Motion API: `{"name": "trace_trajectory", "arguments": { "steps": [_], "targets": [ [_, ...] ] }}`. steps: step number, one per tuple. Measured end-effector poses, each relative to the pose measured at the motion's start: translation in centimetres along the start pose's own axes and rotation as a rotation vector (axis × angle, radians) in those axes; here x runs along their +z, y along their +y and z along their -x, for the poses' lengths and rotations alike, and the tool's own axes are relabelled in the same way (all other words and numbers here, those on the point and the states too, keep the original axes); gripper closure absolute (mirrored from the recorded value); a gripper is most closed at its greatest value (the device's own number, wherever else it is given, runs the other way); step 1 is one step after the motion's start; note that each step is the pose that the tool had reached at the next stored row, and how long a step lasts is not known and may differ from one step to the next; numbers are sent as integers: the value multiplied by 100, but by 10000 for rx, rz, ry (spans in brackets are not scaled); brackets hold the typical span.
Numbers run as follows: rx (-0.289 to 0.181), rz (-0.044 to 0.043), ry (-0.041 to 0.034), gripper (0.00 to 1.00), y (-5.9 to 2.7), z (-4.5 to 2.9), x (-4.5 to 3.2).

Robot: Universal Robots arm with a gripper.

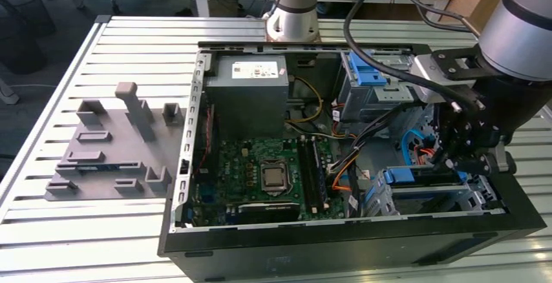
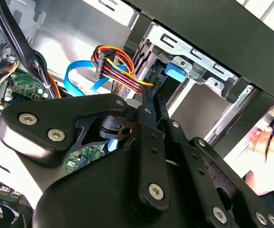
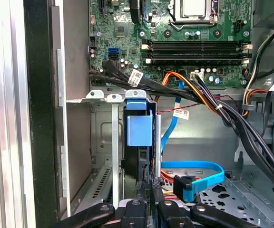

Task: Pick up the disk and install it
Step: 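Insert the first disk wire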

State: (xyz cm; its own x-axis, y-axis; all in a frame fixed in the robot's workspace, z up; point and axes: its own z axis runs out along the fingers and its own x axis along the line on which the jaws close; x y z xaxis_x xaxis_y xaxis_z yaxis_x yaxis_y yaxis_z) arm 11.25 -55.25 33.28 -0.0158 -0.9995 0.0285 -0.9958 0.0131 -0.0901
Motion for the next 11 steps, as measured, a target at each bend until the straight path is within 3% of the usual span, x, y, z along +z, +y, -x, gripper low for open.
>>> {"name": "trace_trajectory", "arguments": {
  "steps": [11],
  "targets": [
    [28, 2, 3, 84, 4, 0, 28]
  ]
}}
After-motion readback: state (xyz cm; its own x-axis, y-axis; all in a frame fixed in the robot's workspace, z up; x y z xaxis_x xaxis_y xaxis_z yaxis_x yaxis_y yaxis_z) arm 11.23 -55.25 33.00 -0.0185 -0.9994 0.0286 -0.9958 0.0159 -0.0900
